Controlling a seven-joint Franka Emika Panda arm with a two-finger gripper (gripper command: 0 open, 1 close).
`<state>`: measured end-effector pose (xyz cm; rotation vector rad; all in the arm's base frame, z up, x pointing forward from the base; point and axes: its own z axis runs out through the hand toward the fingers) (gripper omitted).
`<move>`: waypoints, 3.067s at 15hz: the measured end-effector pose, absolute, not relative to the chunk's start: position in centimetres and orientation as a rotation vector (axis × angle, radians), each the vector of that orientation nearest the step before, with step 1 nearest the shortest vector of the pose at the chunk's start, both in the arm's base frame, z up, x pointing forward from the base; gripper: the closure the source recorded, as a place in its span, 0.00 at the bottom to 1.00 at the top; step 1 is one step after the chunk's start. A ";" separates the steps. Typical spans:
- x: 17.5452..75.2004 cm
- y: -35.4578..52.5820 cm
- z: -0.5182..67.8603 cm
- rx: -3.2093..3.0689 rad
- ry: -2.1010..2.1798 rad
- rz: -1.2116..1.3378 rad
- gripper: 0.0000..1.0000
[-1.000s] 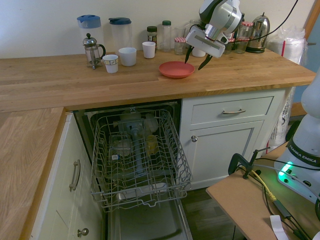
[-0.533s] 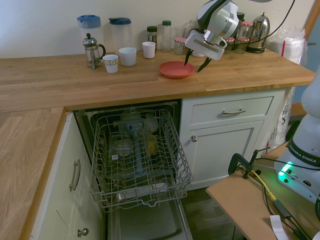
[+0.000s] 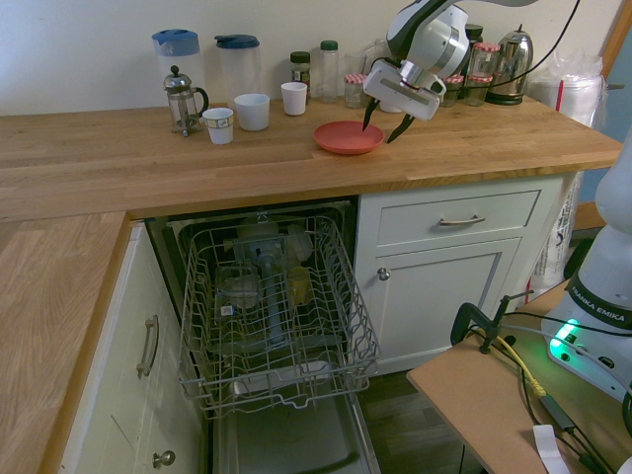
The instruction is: Put the plate in the dishwasher
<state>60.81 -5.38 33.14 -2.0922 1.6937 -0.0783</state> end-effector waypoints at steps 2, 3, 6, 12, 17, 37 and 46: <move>60.9 -5.4 33.1 -2.085 1.691 -0.076 1.00; 60.9 -5.4 33.1 -2.082 1.690 -0.076 1.00; 60.9 -5.5 33.0 -2.073 1.688 -0.071 1.00; 61.3 -5.7 32.6 -2.079 1.679 -0.066 1.00; 61.6 -5.5 33.2 -2.107 1.635 -0.082 1.00; 49.1 25.4 51.1 -3.065 1.031 -1.088 1.00; 47.9 33.5 47.9 -3.240 0.794 -1.335 1.00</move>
